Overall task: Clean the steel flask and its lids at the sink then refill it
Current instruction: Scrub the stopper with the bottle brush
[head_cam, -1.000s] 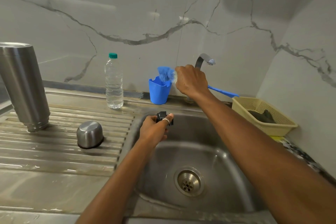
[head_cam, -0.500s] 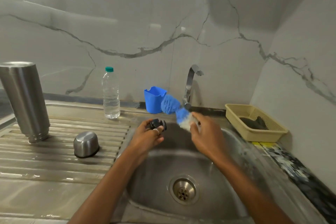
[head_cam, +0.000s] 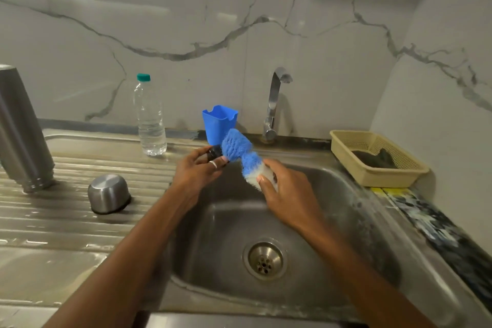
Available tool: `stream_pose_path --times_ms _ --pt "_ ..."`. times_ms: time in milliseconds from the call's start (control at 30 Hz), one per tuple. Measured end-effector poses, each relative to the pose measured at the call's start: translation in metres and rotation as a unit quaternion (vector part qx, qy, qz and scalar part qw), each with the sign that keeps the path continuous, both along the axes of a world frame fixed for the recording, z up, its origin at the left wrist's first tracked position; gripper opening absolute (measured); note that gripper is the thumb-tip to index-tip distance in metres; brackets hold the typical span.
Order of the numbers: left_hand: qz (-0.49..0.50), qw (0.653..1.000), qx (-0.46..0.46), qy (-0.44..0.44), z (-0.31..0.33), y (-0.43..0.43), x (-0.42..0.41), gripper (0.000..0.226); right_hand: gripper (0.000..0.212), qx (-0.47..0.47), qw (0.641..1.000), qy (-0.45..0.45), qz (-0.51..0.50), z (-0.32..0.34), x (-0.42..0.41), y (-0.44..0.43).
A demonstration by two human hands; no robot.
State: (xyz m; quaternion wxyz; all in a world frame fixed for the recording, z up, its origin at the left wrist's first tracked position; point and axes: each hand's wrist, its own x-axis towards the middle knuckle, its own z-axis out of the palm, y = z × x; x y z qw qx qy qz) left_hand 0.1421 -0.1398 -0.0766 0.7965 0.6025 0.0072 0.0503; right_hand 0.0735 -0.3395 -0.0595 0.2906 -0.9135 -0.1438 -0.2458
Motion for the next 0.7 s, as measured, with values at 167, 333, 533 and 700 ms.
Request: stream_pose_path --times_ms 167,333,533,700 --pt "-0.021 0.999 0.024 -0.012 -0.003 -0.008 -0.001 0.048 0.033 -0.034 0.999 -0.031 -0.011 -0.002 0.006 0.002" --pt "-0.039 0.999 0.031 -0.015 -0.006 -0.002 0.0 0.049 0.032 -0.059 0.997 -0.038 -0.012 -0.005 0.004 0.002" --pt "0.007 1.0 0.009 -0.004 -0.003 0.005 0.006 0.049 0.029 -0.078 0.996 -0.041 -0.001 -0.008 0.004 -0.001" --pt "-0.034 0.999 0.029 -0.004 -0.003 -0.011 -0.004 0.04 0.034 -0.064 0.996 -0.057 -0.015 -0.005 0.011 -0.001"
